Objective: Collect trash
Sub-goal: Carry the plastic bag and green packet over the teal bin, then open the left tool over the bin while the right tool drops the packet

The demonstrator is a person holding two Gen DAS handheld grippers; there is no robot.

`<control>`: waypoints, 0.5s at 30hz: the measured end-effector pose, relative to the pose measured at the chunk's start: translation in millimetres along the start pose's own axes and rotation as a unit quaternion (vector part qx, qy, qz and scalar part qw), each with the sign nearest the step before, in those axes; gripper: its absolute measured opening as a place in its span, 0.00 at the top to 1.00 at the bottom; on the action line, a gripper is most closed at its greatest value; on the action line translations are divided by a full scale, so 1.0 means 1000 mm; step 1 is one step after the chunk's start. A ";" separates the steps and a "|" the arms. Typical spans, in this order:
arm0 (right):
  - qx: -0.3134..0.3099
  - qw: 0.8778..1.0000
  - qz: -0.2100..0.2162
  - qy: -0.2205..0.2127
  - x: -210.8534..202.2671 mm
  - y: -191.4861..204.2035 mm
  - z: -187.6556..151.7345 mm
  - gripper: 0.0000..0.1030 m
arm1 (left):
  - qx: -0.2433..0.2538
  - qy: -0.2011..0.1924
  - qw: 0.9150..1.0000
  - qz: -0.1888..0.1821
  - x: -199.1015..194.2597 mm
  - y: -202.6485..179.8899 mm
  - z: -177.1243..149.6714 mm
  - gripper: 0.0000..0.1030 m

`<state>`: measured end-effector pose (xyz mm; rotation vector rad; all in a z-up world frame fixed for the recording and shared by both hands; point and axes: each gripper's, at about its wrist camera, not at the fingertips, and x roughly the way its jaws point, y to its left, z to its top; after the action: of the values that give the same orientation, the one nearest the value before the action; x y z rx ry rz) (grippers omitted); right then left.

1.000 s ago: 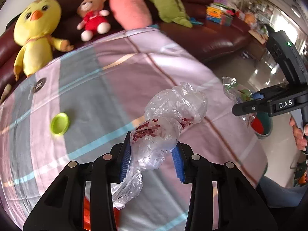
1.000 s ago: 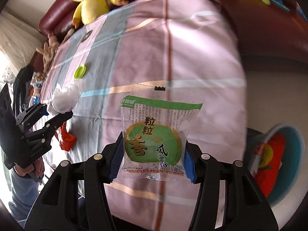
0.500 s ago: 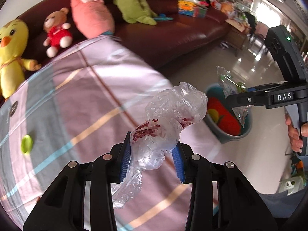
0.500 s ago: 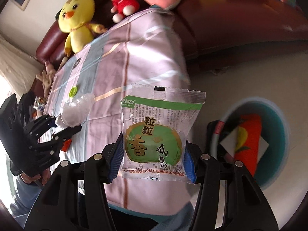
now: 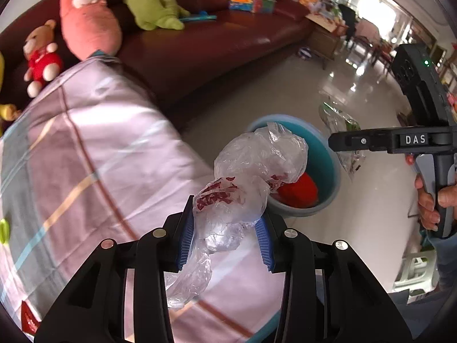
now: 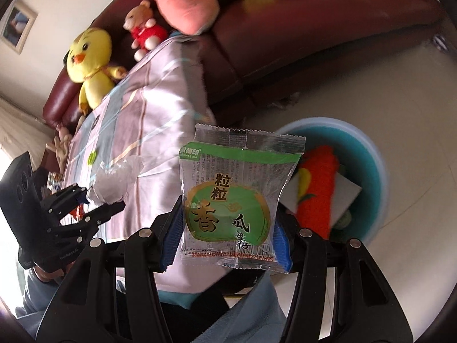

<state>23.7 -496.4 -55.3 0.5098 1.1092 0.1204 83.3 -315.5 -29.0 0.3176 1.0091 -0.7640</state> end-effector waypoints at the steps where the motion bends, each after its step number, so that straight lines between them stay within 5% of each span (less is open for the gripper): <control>1: 0.008 1.000 -0.001 -0.002 -0.003 -0.009 -0.002 0.49 | 0.005 0.005 1.000 -0.005 0.006 -0.008 0.003 0.61; 15: 0.073 0.997 -0.027 -0.011 -0.028 -0.089 -0.009 0.48 | 0.024 0.024 0.997 -0.065 0.066 -0.076 0.043 0.61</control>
<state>-10.5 -581.3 -75.2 0.6095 1.1135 -0.0141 77.7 -421.8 -55.0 0.3148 1.0654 -0.9039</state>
